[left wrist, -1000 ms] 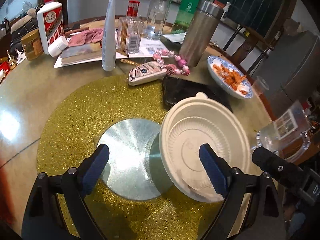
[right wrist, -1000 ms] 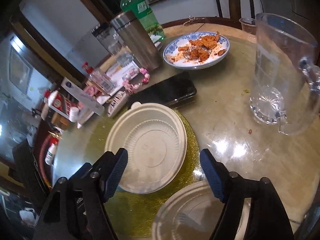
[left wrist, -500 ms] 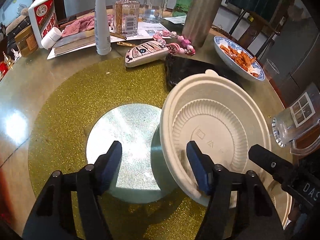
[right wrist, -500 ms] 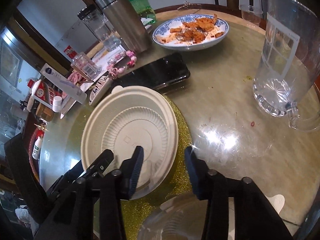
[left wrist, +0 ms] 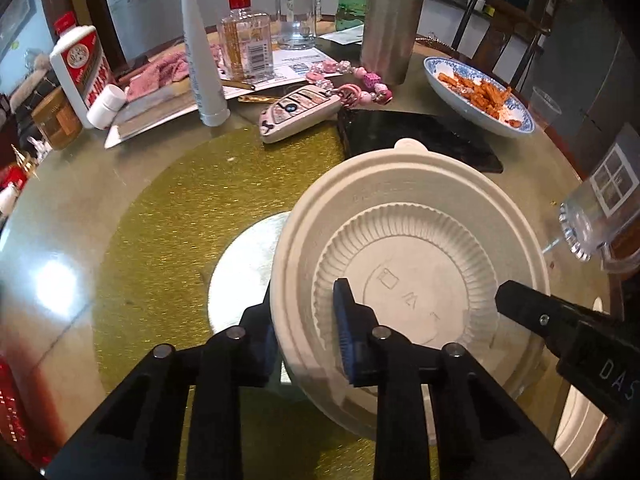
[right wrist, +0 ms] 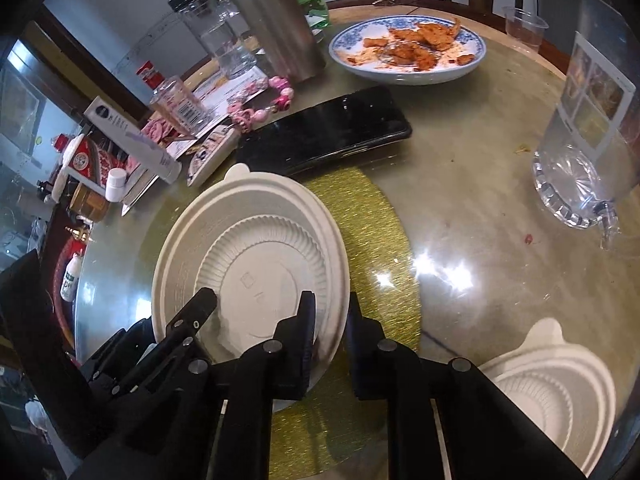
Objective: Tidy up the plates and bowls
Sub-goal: 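Lift the beige bowl and carry it toward the red plate stack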
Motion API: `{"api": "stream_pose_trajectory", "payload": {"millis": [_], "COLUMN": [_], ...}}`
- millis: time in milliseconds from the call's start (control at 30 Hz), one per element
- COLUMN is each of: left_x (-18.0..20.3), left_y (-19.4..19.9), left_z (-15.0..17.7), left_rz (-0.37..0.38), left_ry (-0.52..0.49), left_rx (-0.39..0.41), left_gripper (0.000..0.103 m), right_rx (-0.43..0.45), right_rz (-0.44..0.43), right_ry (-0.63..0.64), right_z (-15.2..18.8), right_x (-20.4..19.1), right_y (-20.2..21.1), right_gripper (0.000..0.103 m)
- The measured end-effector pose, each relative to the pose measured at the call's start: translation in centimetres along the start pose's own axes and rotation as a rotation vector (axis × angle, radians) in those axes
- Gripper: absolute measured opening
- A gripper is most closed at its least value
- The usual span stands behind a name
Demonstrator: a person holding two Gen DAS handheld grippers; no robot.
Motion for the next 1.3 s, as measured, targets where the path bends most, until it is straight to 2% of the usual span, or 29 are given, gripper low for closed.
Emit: {"api": "stream_pose_trajectory", "payload": {"millis": [567, 933, 1300], "left_x": [-3.0, -5.1, -6.6], "left_y": [2.4, 4.7, 7.1], "left_z": [3.4, 6.5, 9.7], "left_rz": [-0.021, -0.022, 0.004], "left_ry": [-0.02, -0.044, -0.064], "left_rx": [0.0, 0.008, 0.03], "left_gripper": [0.02, 0.02, 0.02], "right_rx": [-0.004, -0.003, 0.046], "right_rz": [-0.022, -0.028, -0.019], "right_ry": [0.045, 0.071, 0.053], "right_z": [3.3, 7.5, 12.1], "right_x": [-3.1, -5.6, -6.6], "right_y": [1.3, 1.9, 3.6], "right_gripper": [0.013, 0.014, 0.014]}}
Point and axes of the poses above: each gripper's, at about its wrist camera, not at the fingertips, and y roughly against the way its jaws point, x to its right, z to its underside, the point moved 1 cm from there along -y, roughly the way its jaws point, and after that the axes turned 9 degrees about z, right-handed, at the moved point
